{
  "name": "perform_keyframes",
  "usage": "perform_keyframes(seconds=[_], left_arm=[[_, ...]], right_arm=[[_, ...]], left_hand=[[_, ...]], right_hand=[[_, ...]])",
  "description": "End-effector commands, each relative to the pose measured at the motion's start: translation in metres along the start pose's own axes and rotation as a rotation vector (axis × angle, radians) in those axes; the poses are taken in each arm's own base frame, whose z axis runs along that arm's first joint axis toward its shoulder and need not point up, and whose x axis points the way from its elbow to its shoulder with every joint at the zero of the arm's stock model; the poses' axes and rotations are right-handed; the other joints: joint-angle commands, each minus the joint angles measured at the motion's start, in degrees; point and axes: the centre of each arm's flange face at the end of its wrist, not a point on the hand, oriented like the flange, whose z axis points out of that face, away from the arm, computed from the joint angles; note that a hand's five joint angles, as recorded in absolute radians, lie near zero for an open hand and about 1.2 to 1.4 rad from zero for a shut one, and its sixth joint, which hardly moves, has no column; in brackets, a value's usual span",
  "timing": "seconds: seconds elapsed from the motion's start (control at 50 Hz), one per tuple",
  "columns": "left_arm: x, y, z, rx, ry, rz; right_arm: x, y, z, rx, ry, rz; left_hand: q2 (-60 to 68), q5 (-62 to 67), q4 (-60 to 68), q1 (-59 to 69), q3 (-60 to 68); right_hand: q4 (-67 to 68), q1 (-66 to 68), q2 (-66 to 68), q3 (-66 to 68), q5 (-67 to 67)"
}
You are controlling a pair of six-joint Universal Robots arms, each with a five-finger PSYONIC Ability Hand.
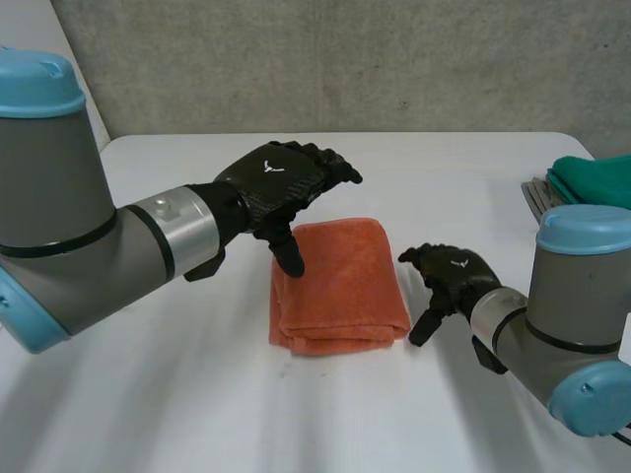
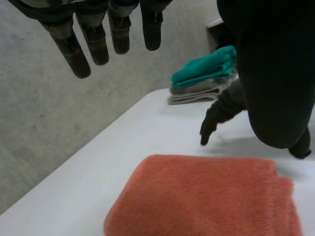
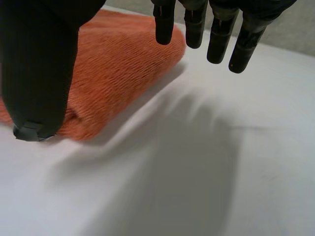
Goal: Fold the laundry.
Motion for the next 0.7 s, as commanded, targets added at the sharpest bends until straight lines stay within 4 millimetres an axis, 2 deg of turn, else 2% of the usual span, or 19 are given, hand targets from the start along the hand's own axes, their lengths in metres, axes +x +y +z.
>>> perform_keyframes(seconds=[0.02, 0.26, 0.32, 0.38, 0.5, 0.58, 0.7], left_arm=[[0.000, -0.003, -0.004, 0.003, 0.015, -0.005], [0.001, -0.004, -0.004, 0.005, 0.016, -0.004], [0.000, -0.003, -0.004, 0.003, 0.015, -0.003], [-0.001, -0.003, -0.004, 0.003, 0.012, -0.005], [-0.001, -0.002, -0.003, 0.000, 0.011, -0.009], [-0.001, -0.002, -0.003, -0.001, 0.013, -0.009], [0.000, -0.001, -0.003, -0.003, 0.013, -0.010]], right_arm=[[-0.004, 0.008, -0.001, -0.015, -0.046, 0.037], [-0.009, 0.017, 0.009, 0.008, -0.052, 0.041], [-0.013, 0.016, 0.009, 0.030, -0.058, 0.021], [-0.027, 0.011, 0.006, 0.092, -0.081, -0.012], [-0.067, 0.011, -0.004, 0.161, -0.170, -0.180], [-0.073, 0.020, 0.002, 0.173, -0.149, -0.314], [-0.069, 0.025, 0.013, 0.208, -0.065, -0.442]], left_hand=[[1.2, 0.3, 1.1, 0.8, 0.9], [1.4, 0.5, 1.3, 0.9, 1.1], [1.4, 0.5, 1.3, 0.9, 1.1], [1.4, 0.5, 1.3, 0.9, 1.1], [1.4, 0.5, 1.3, 0.9, 1.1], [1.4, 0.5, 1.3, 0.9, 1.1], [1.4, 0.5, 1.3, 0.9, 1.1]], right_hand=[[-1.0, 3.0, -0.4, -0.1, -0.8], [1.3, 5.4, 1.9, 2.3, 1.6], [3.7, 7.8, 4.3, 4.6, 3.9], [5.0, 9.1, 5.6, 6.0, 5.3], [5.4, 9.4, 6.0, 6.3, 5.6], [5.4, 9.4, 6.0, 6.3, 5.6], [6.2, 10.3, 6.8, 7.2, 6.5]])
